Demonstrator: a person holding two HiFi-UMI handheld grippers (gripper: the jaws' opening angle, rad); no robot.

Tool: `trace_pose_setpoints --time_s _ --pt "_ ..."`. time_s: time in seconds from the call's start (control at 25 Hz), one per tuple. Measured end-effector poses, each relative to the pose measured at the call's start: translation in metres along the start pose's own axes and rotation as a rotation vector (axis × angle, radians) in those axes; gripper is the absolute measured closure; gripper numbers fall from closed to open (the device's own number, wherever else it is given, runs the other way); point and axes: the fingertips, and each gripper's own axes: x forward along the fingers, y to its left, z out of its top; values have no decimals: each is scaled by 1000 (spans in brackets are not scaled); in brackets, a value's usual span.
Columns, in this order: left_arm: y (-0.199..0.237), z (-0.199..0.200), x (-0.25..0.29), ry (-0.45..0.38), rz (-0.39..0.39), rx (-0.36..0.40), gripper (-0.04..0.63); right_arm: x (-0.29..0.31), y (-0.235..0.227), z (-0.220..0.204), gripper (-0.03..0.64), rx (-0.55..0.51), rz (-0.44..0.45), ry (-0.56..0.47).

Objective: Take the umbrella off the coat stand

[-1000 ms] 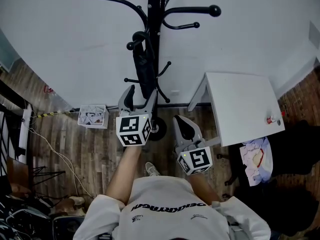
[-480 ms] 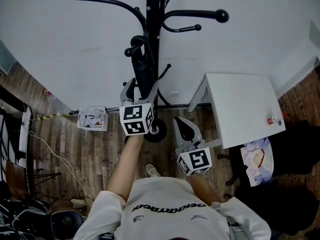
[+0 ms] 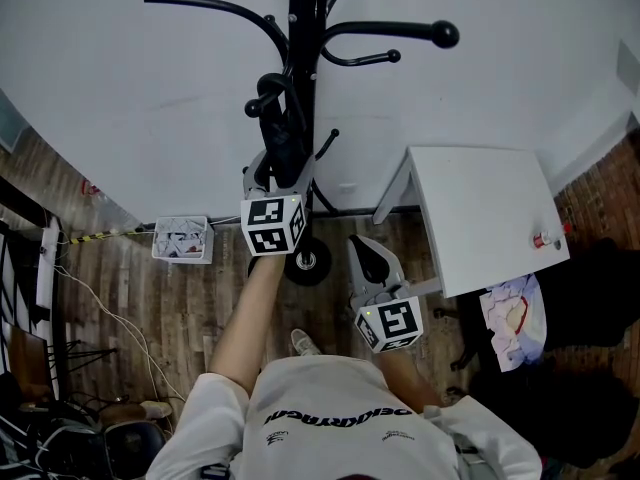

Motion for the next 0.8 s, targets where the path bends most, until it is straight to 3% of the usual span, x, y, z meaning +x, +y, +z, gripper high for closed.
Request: trace_pose_setpoints --time_s 0.36,0.8 --pt "4 -3 6 19 6 15 327 4 -9 -2 618 1 -21 12" --pt "6 6 -11 55 20 50 330 1 3 -2 618 -12 3 11"
